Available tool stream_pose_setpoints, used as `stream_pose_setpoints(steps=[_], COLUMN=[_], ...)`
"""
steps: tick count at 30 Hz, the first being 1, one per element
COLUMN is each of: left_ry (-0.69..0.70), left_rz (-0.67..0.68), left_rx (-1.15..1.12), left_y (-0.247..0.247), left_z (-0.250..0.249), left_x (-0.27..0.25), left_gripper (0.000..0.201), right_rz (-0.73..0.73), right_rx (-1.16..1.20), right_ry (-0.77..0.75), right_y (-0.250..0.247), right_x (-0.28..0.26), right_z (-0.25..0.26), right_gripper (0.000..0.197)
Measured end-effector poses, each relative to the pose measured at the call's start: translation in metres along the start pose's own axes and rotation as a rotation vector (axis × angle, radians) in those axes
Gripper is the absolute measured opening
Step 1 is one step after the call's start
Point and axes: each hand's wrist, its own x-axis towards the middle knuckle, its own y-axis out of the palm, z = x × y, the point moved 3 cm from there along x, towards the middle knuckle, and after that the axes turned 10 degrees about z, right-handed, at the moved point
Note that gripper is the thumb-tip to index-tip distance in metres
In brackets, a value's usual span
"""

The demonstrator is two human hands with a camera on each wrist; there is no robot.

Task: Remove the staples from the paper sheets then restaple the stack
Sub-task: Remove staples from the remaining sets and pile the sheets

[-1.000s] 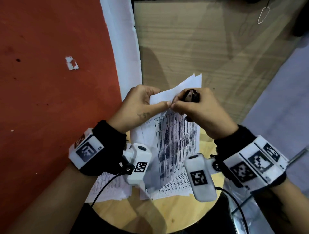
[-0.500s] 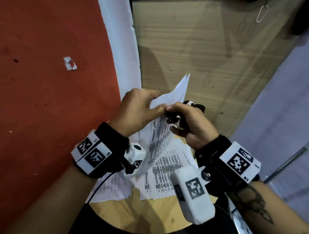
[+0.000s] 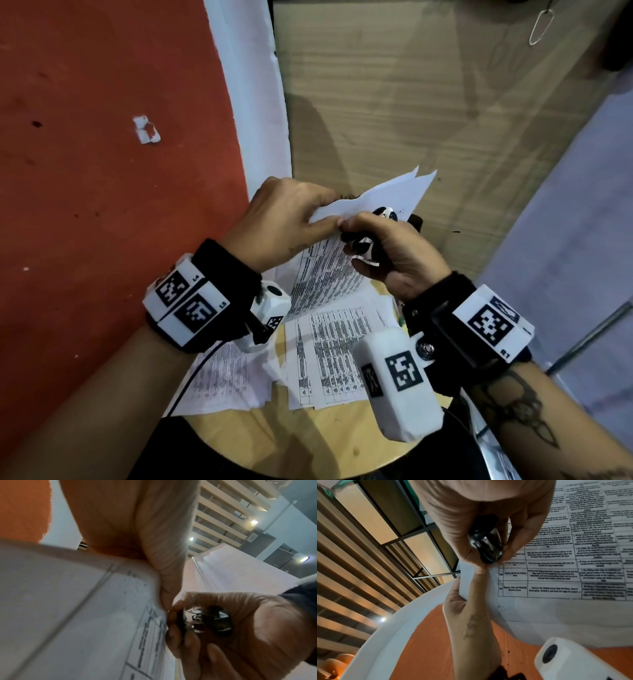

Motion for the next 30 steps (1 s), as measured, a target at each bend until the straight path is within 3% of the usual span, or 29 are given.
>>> stream_pose_setpoints(steps=[3,8,12,15,21,26,28,30], left_ry=[-0.002,-0.088,-0.177,-0.212,-0.217,-0.216,-0.194,-0.167], left_rz=[-0.032,-0.098,-0.115,-0.1,-0.029,0.018,0.027,0.031], left_rx=[-0.067,-0.159,-0.121,-0.045,-0.025,-0.037,-0.007,0.038], left_y=[0.005,0.016,0.009,0.001,0.0,-0.004,-0.005,-0.007], left_z=[0.002,0.01,0.017,0.02,0.027,0.032,0.031,0.028], left_x=[0.001,-0.002,-0.009,-0.01,-0.006,-0.003,-0.003,-0.002], left_gripper=[0.048,0.05,0.051,0.054,0.028,0.026,0.036,0.048], right_rz=[-0.048,-0.19,-0.264,-0.284,-0.456,-0.46,-0.346,-0.266], right_rx=[0.012,0.242,0.189,-0.078,-1.053,-1.068,-1.083,-1.211], right_ry=[-0.085,-0.201,-0.236,-0.234,-0.147,-0.443,-0.591,-0.593], right_y=[0.003,0.004,-0.014,-0.029,-0.035,-0.028,-0.02,-0.012], right_x=[0.001,0.006,0.017,0.026,0.02,0.013,0.01,0.013], right_z=[-0.001,-0.003,-0.014,-0.027,-0.02,0.006,0.017,0.025], right_gripper=[0.009,0.009,0.022,0.013,0.02,0.018,0.035,0.049])
